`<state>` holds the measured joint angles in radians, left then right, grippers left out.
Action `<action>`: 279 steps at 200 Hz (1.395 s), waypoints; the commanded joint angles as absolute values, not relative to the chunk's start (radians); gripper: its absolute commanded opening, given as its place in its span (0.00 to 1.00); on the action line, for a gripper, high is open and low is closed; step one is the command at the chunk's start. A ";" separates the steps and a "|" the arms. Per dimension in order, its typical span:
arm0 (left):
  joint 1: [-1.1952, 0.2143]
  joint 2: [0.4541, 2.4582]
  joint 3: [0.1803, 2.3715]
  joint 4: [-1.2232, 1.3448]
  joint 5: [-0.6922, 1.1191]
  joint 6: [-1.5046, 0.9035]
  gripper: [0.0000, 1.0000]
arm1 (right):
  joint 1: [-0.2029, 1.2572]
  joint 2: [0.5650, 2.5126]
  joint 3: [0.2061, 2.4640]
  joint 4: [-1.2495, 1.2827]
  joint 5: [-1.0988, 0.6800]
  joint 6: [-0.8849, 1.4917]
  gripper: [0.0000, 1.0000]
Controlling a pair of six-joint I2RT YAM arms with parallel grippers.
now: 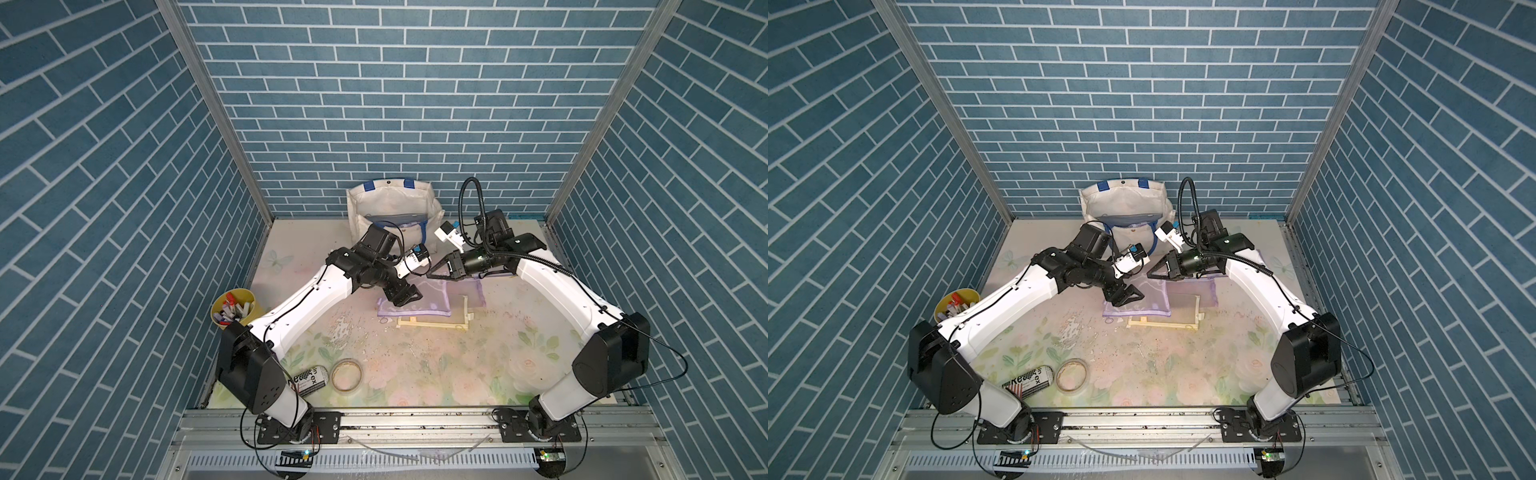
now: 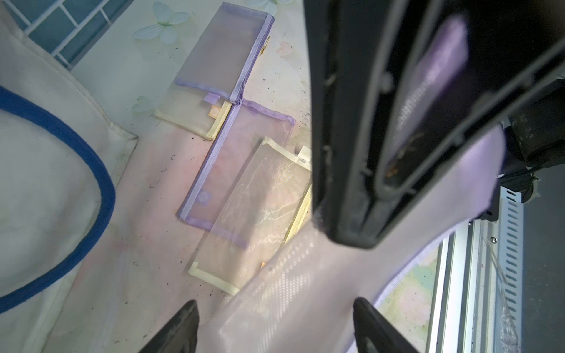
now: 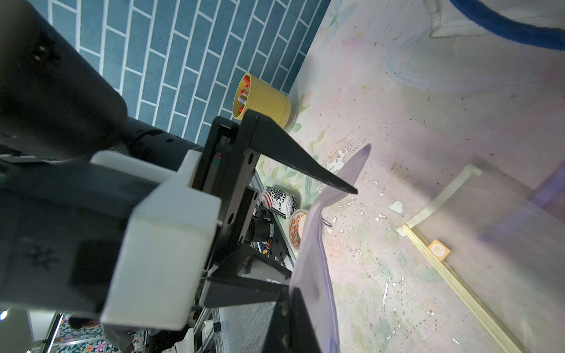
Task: Put the pencil pouch into the canvas bag
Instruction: Pick up the pencil pouch, then place the pencil pouch in the canvas bag.
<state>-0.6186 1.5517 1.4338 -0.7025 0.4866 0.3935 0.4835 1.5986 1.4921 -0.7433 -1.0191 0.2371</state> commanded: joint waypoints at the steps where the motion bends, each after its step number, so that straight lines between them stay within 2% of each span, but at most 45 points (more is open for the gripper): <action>1: -0.618 1.521 1.478 -0.767 0.469 0.441 0.80 | 0.495 1.590 1.533 -0.858 -1.042 0.121 0.00; 80: -0.651 1.529 1.516 -0.828 0.470 0.478 0.80 | 0.502 1.614 1.587 -0.904 -1.055 0.091 0.00; 107: -0.667 1.541 1.513 -0.827 0.472 0.482 0.76 | 0.502 1.623 1.615 -0.923 -1.063 0.081 0.00; 119: -0.667 1.545 1.517 -0.827 0.466 0.481 0.68 | 0.502 1.624 1.623 -0.935 -1.057 0.073 0.00; 174: -0.667 1.531 1.500 -0.801 0.460 0.457 0.00 | 0.500 1.637 1.663 -0.964 -0.984 0.066 0.00; 186: -0.666 1.521 1.490 -0.795 0.439 0.457 0.00 | 0.497 1.639 1.674 -0.962 -0.916 0.090 0.00; 219: -0.628 1.485 1.485 -0.771 0.376 0.470 0.00 | 0.450 1.613 1.687 -0.929 -0.672 0.187 0.34; 250: -0.573 1.487 1.580 -0.750 0.321 0.513 0.00 | 0.389 1.564 1.678 -0.907 -0.474 0.258 0.67; 268: -0.559 1.531 1.691 -0.732 0.258 0.569 0.00 | 0.372 1.544 1.682 -0.916 -0.419 0.272 0.97; 279: -0.556 1.583 1.780 -0.728 0.213 0.621 0.00 | 0.372 1.537 1.680 -0.925 -0.375 0.284 0.99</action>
<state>-0.5667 1.5265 1.6249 -0.7853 0.3130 0.5148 0.3729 1.5936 1.6531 -0.9104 -0.5362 0.2569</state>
